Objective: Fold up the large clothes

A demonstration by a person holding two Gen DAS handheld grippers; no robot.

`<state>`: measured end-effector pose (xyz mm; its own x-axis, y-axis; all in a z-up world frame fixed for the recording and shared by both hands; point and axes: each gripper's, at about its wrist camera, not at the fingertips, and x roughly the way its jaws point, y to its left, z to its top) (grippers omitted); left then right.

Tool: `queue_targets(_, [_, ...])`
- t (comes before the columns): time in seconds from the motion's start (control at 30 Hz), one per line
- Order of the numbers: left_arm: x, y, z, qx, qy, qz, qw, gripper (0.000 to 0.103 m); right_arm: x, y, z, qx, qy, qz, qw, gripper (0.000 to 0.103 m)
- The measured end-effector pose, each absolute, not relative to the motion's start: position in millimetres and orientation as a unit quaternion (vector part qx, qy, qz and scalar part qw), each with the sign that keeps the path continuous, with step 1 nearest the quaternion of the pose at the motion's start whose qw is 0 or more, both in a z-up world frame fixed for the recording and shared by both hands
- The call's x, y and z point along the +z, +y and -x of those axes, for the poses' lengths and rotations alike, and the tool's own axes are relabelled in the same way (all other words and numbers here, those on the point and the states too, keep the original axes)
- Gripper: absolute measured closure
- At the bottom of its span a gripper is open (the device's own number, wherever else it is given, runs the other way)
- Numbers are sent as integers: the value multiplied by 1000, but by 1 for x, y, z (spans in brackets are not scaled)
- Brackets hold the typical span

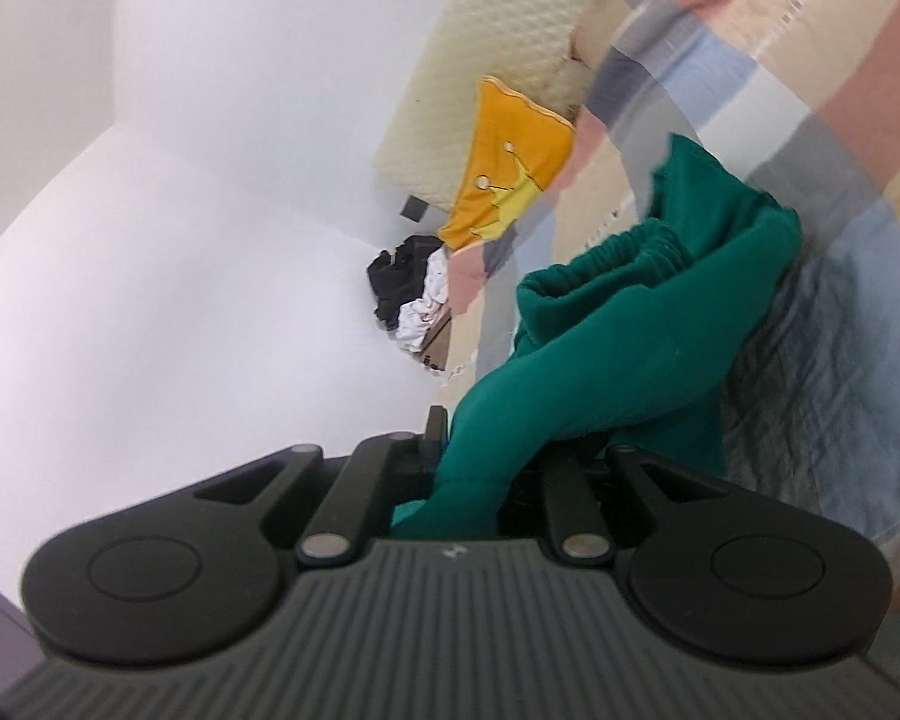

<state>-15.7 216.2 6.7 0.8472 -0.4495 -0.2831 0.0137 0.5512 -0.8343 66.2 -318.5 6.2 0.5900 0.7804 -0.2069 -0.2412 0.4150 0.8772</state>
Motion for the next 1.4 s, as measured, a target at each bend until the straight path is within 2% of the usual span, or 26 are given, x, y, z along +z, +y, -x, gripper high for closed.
queue_targets(0.23, [21, 200, 85, -165, 225, 431, 858, 84, 27, -332, -9, 338, 298, -400, 798, 89])
queue_targets(0.4, [2, 192, 126, -163, 231, 437, 854, 84, 21, -336, 25, 328, 307, -387, 806, 89])
queue_targets(0.53, [-14, 191, 126, -154, 245, 442, 849, 84, 7, -334, 23, 311, 324, -393, 803, 89])
queue_targets(0.73, [-16, 201, 65, -118, 245, 460, 845, 83, 5, -318, -31, 284, 325, -411, 803, 88])
queue_targets(0.97, [-18, 212, -48, -68, 252, 482, 836, 83, -16, -301, -127, 239, 335, -453, 791, 89])
queue_targets(1.13, [-38, 214, -129, -37, 270, 478, 835, 83, -58, -294, -194, 188, 357, -488, 774, 89])
queue_targets(1.4, [-97, 224, -220, -12, 275, 463, 842, 82, -117, -282, -252, 164, 359, -496, 773, 89])
